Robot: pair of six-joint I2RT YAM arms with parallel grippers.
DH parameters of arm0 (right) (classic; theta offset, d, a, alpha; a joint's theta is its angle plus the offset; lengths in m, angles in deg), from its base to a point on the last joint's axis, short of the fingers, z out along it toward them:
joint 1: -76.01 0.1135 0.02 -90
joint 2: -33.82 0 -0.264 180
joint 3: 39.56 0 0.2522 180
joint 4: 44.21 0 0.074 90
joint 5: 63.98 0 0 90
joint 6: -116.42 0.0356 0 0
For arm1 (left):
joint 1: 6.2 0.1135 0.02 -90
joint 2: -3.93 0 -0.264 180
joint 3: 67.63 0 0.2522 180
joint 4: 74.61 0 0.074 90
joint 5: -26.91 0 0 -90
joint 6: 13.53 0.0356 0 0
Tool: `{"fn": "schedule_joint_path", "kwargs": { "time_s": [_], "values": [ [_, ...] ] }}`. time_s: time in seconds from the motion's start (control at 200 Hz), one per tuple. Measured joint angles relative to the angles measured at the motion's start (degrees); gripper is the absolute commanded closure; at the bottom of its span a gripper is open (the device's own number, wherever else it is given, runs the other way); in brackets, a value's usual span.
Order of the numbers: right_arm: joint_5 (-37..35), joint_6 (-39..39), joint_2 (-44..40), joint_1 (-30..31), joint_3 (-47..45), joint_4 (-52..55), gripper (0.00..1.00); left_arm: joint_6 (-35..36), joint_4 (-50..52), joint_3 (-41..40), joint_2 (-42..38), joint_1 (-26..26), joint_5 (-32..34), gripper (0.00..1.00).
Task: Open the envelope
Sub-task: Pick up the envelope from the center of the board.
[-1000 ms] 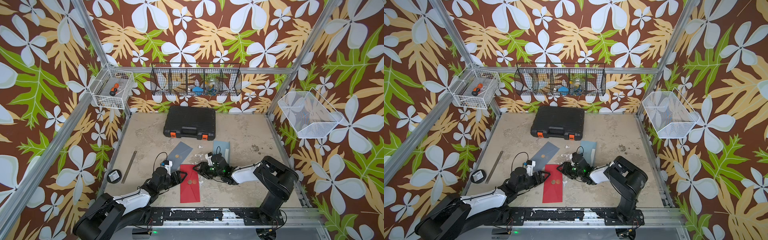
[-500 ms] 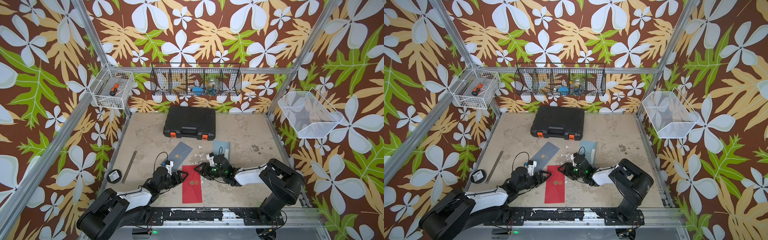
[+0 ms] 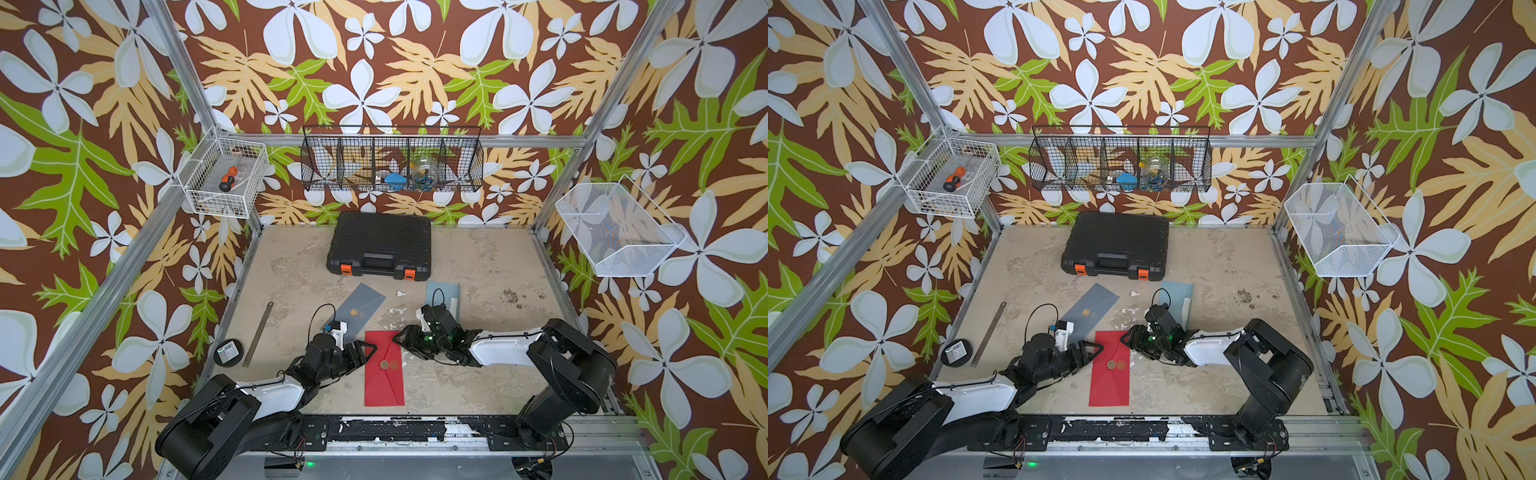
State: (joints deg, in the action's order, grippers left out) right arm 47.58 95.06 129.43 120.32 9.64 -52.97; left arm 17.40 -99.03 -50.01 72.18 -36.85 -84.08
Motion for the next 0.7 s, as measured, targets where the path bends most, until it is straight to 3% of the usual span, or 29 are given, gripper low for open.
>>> {"fn": "schedule_joint_path", "kwargs": {
  "time_s": [0.376,0.556,0.701],
  "values": [
    [2.1,1.4,2.0,0.3,-0.3,-5.4,0.40,-2.3,-0.4,-0.5,-0.6,0.0,0.0,0.28],
    [2.0,1.5,2.9,0.2,0.0,-5.4,0.49,-3.8,0.3,-0.8,-2.5,0.0,0.0,0.33],
    [2.8,1.7,3.9,0.2,0.8,-5.0,0.50,-5.3,-1.8,-1.2,-4.8,-0.1,-1.3,0.39]
  ]
}}
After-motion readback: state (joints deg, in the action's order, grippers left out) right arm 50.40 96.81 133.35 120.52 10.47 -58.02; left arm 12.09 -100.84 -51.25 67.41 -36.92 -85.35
